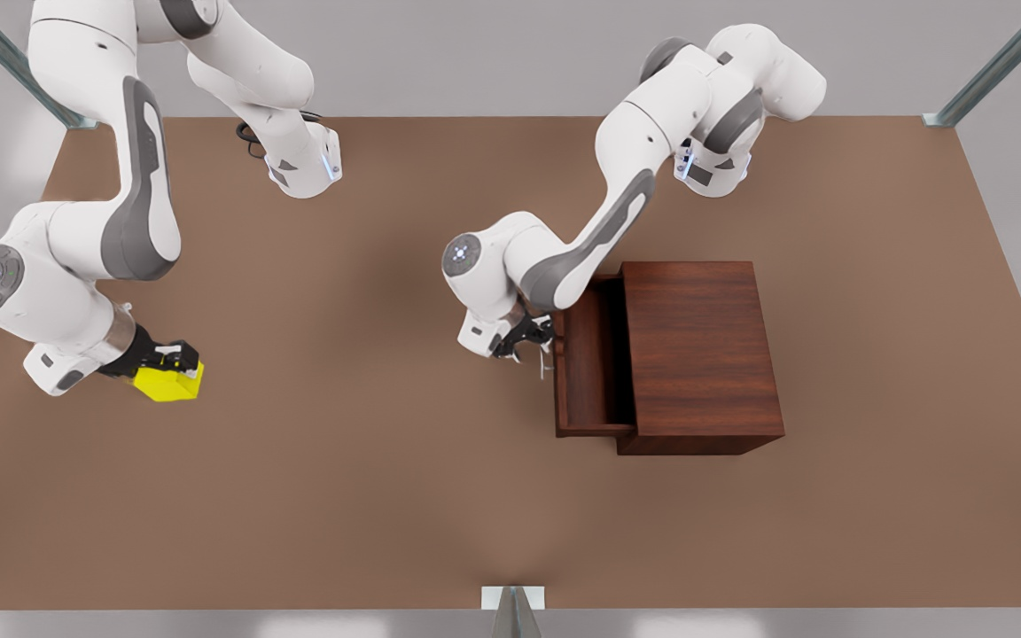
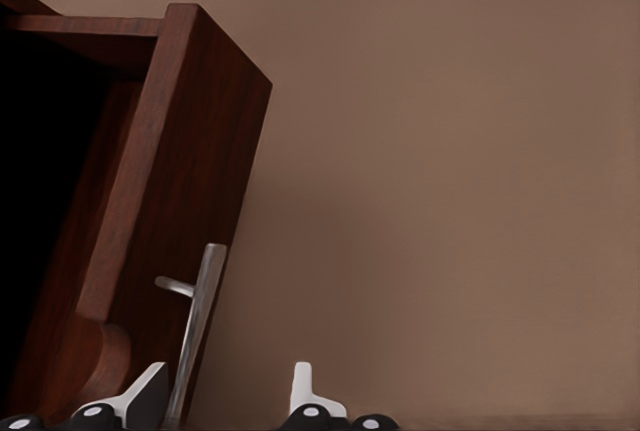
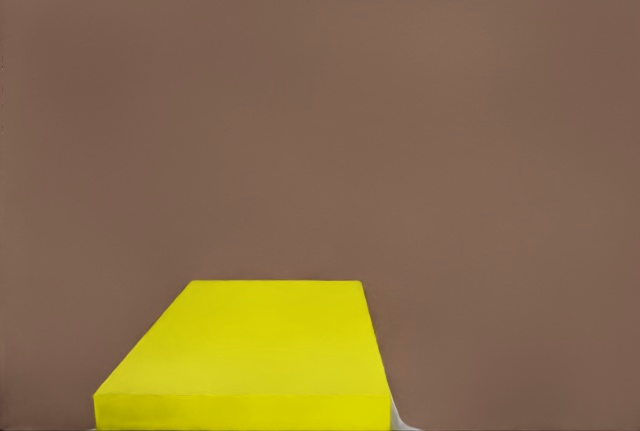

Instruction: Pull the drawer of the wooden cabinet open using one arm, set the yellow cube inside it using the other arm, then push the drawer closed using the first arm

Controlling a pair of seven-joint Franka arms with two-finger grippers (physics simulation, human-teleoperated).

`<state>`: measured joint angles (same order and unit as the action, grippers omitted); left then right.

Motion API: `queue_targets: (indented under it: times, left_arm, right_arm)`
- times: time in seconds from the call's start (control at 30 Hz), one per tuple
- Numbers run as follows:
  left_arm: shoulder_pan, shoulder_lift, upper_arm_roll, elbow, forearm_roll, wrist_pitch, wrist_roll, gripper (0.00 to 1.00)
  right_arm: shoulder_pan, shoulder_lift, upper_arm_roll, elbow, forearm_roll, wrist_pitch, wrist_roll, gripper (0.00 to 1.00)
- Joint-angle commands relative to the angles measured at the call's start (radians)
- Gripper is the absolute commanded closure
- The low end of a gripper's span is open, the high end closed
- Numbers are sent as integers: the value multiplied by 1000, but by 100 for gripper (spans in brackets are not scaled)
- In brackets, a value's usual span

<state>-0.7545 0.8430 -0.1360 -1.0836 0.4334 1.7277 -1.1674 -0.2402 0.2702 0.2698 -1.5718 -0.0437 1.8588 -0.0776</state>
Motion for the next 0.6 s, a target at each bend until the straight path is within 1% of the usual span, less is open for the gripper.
queue_targets:
  times: [0.0,0.07,0.1,0.13,0.17,0.2,0.23,0.3,0.37,0.4,0.43,0.47,0.53,0.57]
  left_arm:
    - [-8,-1,-2,10,-1,7,-44,36]
    - [-17,-1,-7,24,-19,-5,-47,36]
    - [-16,-10,-22,80,-47,-86,-44,36]
    - [-6,-39,-37,125,-61,-154,-28,34]
    - [33,-123,-39,129,-122,-198,49,21]
    - [107,-192,-37,129,-206,-223,130,7]
    - [197,-220,-37,128,-272,-229,245,0]
    - [368,-237,-40,128,-297,-280,541,0]
    - [513,-245,-40,128,-344,-290,802,0]
    - [601,-252,-37,128,-367,-290,992,0]
    - [662,-274,-33,126,-370,-293,1060,0]
    - [704,-332,-28,111,-380,-323,1089,0]
    - [686,-494,35,-71,-380,-278,1103,0]
    - [682,-603,42,-234,-380,-189,1103,0]
  right_arm:
    - [42,26,8,30,-7,30,78,42]
    - [107,30,8,49,-7,30,134,42]
    - [148,35,8,53,-10,33,177,42]
    - [177,58,9,97,-7,33,206,42]
    - [226,78,9,127,-10,30,275,42]
    - [265,96,9,144,-13,30,331,42]
    - [295,121,9,179,-13,26,374,42]
    - [360,165,9,239,-15,25,463,41]
    - [418,191,9,277,-16,25,550,41]
    - [458,228,8,329,-16,25,596,41]
    - [510,256,8,374,-16,19,697,41]
    - [561,280,-4,404,-18,22,745,41]
    - [627,334,-14,481,-19,19,831,41]
    - [644,343,-11,499,-19,22,842,41]
